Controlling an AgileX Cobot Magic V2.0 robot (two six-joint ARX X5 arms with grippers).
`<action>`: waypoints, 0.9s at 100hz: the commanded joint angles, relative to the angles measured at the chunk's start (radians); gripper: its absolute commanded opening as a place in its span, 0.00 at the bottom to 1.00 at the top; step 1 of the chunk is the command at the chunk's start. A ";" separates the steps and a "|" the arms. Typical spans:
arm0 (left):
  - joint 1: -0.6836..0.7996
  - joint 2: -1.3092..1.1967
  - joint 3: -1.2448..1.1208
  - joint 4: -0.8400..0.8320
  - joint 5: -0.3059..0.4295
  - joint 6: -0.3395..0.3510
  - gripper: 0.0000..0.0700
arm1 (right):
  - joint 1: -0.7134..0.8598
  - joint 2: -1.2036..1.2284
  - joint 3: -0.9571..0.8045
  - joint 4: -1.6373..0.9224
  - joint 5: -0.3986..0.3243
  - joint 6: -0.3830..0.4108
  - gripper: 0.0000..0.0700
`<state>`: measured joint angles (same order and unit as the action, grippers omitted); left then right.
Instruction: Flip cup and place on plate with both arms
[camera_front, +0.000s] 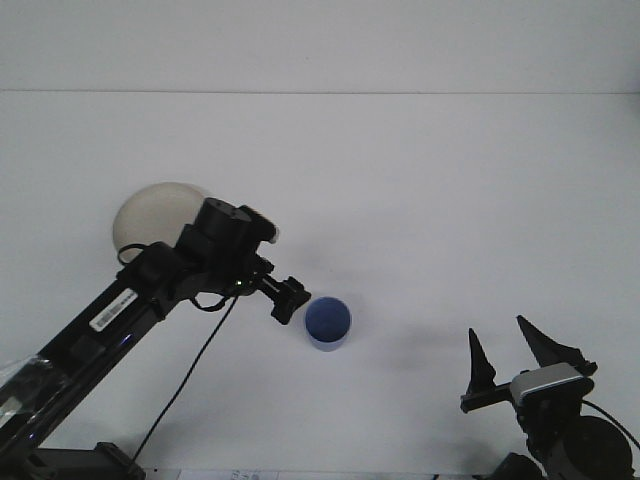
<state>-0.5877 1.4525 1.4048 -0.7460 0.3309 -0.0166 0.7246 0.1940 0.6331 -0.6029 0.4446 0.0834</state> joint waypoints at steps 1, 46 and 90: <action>-0.028 0.050 0.032 -0.002 -0.029 0.026 0.87 | 0.008 0.003 0.008 0.003 -0.002 0.003 0.72; -0.120 0.239 0.061 -0.008 -0.129 0.071 0.87 | 0.008 0.003 0.008 -0.005 -0.002 0.007 0.72; -0.141 0.284 0.061 0.016 -0.130 0.084 0.65 | 0.008 0.003 0.008 -0.011 -0.002 0.007 0.72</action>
<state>-0.7185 1.7164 1.4410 -0.7315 0.2047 0.0620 0.7246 0.1940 0.6331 -0.6201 0.4446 0.0841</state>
